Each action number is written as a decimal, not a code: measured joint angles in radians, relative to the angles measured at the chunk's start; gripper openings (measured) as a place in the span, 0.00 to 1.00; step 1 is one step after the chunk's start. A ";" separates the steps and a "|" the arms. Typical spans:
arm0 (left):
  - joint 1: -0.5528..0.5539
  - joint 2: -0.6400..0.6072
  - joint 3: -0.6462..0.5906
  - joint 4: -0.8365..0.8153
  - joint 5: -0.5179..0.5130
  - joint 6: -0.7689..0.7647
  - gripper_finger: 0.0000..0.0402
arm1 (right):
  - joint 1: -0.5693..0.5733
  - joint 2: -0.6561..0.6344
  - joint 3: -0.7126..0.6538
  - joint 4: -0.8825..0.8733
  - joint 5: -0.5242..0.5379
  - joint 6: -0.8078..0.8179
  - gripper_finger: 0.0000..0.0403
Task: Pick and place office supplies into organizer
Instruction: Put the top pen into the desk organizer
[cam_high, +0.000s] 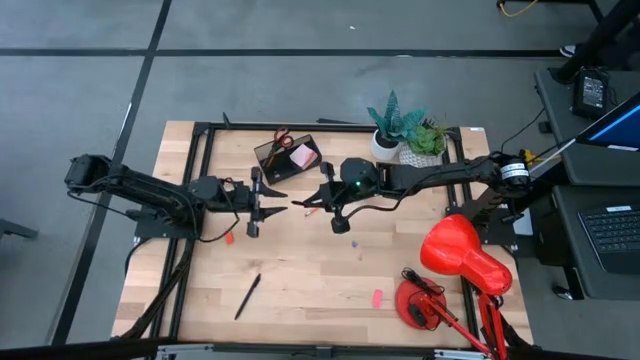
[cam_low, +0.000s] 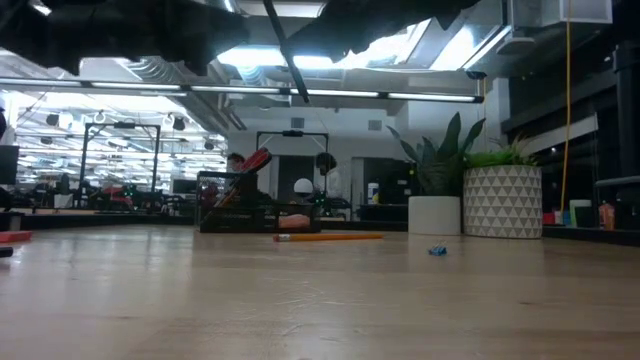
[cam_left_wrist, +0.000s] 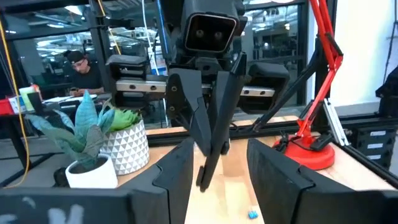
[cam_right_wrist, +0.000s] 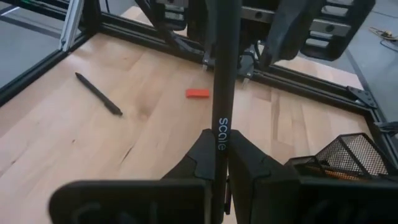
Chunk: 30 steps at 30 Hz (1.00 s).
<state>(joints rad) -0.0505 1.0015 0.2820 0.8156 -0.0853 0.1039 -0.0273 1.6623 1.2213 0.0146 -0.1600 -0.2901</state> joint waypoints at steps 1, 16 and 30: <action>0.000 0.020 0.015 0.000 0.000 0.005 0.36 | 0.000 0.000 0.000 0.004 0.000 -0.003 0.05; 0.000 0.193 0.155 -0.003 0.044 0.015 0.36 | 0.000 0.000 0.000 0.004 0.000 -0.007 0.05; 0.000 0.209 0.179 -0.003 0.041 0.068 0.21 | 0.000 0.000 0.000 0.002 0.000 -0.007 0.05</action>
<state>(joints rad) -0.0502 1.2106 0.4614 0.8127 -0.0441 0.1717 -0.0273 1.6623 1.2213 0.0170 -0.1604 -0.2975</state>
